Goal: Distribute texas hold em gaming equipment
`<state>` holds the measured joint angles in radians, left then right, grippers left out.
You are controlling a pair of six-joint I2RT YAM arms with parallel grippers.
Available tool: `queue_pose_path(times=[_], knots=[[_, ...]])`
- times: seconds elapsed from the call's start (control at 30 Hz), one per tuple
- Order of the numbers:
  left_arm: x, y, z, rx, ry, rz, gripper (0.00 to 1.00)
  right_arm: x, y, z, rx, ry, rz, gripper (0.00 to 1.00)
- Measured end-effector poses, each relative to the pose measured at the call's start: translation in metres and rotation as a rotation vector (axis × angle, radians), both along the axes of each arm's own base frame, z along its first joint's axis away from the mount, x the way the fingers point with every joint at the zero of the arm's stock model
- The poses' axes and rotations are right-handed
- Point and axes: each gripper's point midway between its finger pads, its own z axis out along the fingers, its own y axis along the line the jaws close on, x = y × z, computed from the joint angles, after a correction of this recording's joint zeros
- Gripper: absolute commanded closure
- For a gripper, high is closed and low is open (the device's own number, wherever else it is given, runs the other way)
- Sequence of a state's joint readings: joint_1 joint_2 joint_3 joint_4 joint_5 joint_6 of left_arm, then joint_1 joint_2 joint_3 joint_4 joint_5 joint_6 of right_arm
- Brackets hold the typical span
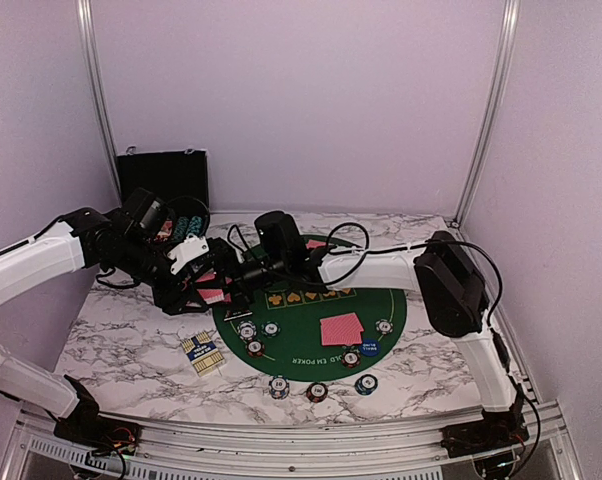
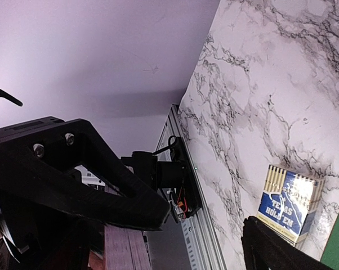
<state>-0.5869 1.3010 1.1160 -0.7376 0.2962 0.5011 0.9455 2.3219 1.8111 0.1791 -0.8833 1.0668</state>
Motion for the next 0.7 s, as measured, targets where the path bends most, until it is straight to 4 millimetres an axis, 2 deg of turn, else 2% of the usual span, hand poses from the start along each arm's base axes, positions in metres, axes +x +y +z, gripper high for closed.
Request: queue_pose_path(times=[0.17, 0.37, 0.7], knots=[[0.0, 0.0, 0.0, 0.0, 0.001, 0.0, 1.0, -0.003, 0.002, -0.002, -0.002, 0.011, 0.012, 0.12], [0.0, 0.0, 0.0, 0.0, 0.001, 0.0, 1.0, 0.0, -0.002, -0.006, -0.005, 0.017, 0.01, 0.26], [-0.001, 0.0, -0.001, 0.003, 0.007, -0.001, 1.0, 0.006, -0.019, -0.005, 0.003, 0.015, -0.005, 0.32]])
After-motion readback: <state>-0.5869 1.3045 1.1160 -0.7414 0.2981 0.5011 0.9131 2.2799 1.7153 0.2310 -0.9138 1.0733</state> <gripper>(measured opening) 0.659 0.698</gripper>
